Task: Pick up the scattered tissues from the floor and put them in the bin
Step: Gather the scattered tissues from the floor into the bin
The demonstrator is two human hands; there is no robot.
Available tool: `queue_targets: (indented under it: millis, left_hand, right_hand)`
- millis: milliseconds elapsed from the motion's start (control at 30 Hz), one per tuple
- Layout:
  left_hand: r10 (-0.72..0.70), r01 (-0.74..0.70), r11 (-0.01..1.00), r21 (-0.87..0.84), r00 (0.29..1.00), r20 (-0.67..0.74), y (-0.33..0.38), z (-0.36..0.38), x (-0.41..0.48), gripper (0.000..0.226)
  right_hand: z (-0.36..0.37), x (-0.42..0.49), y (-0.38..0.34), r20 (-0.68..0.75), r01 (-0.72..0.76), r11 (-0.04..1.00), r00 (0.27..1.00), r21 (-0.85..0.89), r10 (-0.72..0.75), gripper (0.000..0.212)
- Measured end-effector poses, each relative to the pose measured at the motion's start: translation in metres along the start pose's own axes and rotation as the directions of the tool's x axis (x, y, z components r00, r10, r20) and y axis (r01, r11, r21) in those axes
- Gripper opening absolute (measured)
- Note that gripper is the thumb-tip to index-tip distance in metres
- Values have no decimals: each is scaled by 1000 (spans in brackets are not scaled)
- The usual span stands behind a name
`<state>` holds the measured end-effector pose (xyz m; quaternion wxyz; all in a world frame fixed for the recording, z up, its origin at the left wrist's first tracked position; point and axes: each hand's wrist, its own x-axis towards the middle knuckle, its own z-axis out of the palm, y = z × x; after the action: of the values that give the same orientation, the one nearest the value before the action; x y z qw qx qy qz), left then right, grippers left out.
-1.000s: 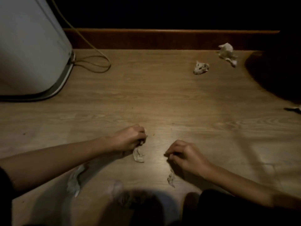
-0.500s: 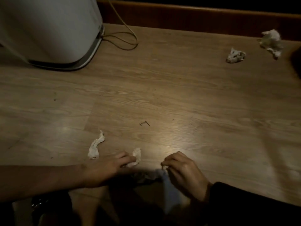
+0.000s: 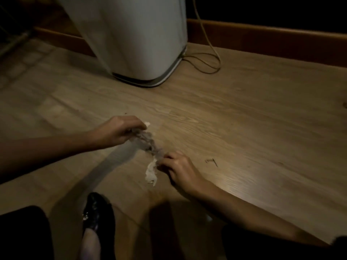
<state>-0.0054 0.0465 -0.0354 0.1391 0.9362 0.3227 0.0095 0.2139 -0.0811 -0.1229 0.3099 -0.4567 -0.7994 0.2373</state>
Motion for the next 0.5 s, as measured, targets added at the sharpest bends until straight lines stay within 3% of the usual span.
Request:
queue_targets:
  millis: [167,267,367,500]
  left_hand:
    - [-188,194,974,117,980,-59,-26,5,11,49]
    - [-194,196,970,146,981,-25,-17,14,29,36]
    - [-150,151,979,138,989,-20,-1,23,58,28]
    - [-24,26,997,70,999,-24,38,33,123,26]
  right_hand:
    - [57,21,4,160,126,988,981,-91,-111,18]
    - [64,4,9,235,226,966,953,-126,-193,16]
    - [53,-12,19,174,239,964,961,-117,-217,11]
    - [7,-39,47,-23,18,986,1000,-164,-22,21]
